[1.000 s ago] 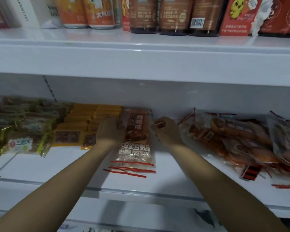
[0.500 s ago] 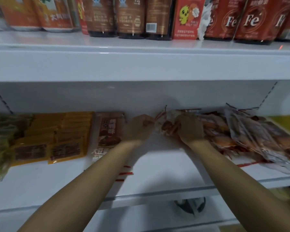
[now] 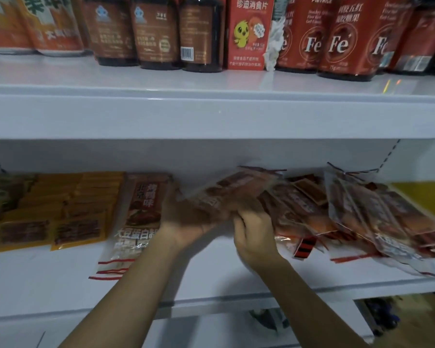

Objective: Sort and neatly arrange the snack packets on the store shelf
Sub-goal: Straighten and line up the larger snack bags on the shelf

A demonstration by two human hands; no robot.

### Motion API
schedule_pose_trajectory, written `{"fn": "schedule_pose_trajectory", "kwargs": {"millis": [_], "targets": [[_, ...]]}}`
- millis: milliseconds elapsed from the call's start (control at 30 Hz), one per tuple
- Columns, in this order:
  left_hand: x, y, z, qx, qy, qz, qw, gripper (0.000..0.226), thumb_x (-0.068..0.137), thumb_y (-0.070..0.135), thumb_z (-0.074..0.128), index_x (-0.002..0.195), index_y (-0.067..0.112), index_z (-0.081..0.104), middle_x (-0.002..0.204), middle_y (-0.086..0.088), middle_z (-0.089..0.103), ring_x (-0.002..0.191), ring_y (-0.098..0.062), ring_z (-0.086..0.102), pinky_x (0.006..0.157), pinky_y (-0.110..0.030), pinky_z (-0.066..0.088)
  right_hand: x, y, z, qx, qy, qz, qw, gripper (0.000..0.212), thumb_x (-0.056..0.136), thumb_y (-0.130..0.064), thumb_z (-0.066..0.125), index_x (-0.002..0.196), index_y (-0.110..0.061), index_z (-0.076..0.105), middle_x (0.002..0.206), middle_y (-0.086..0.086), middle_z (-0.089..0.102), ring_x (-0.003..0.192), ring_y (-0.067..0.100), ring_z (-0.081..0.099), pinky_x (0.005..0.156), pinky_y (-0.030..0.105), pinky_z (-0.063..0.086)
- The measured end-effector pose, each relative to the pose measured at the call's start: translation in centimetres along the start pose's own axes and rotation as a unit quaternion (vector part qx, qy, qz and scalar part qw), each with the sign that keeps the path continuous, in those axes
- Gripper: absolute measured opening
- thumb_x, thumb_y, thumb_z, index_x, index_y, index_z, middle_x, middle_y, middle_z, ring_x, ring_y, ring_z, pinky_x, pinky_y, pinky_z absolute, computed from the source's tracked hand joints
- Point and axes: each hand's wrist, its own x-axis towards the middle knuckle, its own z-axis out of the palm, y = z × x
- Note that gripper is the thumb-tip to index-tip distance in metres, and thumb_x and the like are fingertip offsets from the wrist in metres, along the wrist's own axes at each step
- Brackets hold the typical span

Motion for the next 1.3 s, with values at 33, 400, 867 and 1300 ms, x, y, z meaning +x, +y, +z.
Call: {"fn": "schedule_pose_trajectory", "kwargs": {"millis": [33,400,867,1300], "targets": [[-0.5,0.4,0.2,0.037,0.010,-0.012,0.999,0.071,0.090,0.051,0.042,0.135,-0.003,0.055,0.125,-0.028,0.066,0.111,-0.040,0.067,0.102,-0.051,0.050,-0.5,0.3,0.0,0.015,0.003,0.015,1.000,0.030,0.084,0.003,0.048,0.100,-0.010,0.070,0.100,0.005,0.069,0.096,0.026,0.063,0.086,0.019,0.043],[-6.3,2.3,-1.1,0.108,0.145,0.108,0.977,0.051,0.078,-0.016,0.040,0.119,0.002,0.065,0.111,-0.024,0.072,0.088,-0.033,0.075,0.071,-0.051,0.064,2.2,0.2,5.7,0.362,0.017,0.357,0.861,0.016,0.088,-0.009,0.073,0.103,-0.010,0.068,0.098,0.001,0.068,0.086,0.014,0.062,0.080,0.035,0.047],[-10.0,13.7,-6.9,0.628,0.320,0.114,0.700,0.016,0.098,0.022,0.067,0.086,0.012,0.073,0.063,-0.007,0.070,0.057,-0.023,0.061,0.055,-0.034,0.043,6.6,-5.2,11.5,0.270,-0.130,0.397,0.868,0.025,0.085,-0.006,0.080,0.100,-0.023,0.070,0.087,-0.008,0.074,0.068,0.010,0.072,0.053,0.023,0.055],[-8.7,14.5,-9.1,0.790,0.295,0.165,0.511,0.057,0.101,0.055,0.050,0.060,0.016,0.053,0.050,0.001,0.056,0.044,-0.015,0.054,0.042,-0.023,0.033,6.1,-5.4,13.9,0.073,-0.111,0.372,0.919,0.027,0.089,-0.025,0.075,0.115,-0.018,0.073,0.117,-0.003,0.068,0.105,0.012,0.063,0.075,0.014,0.043]]}}
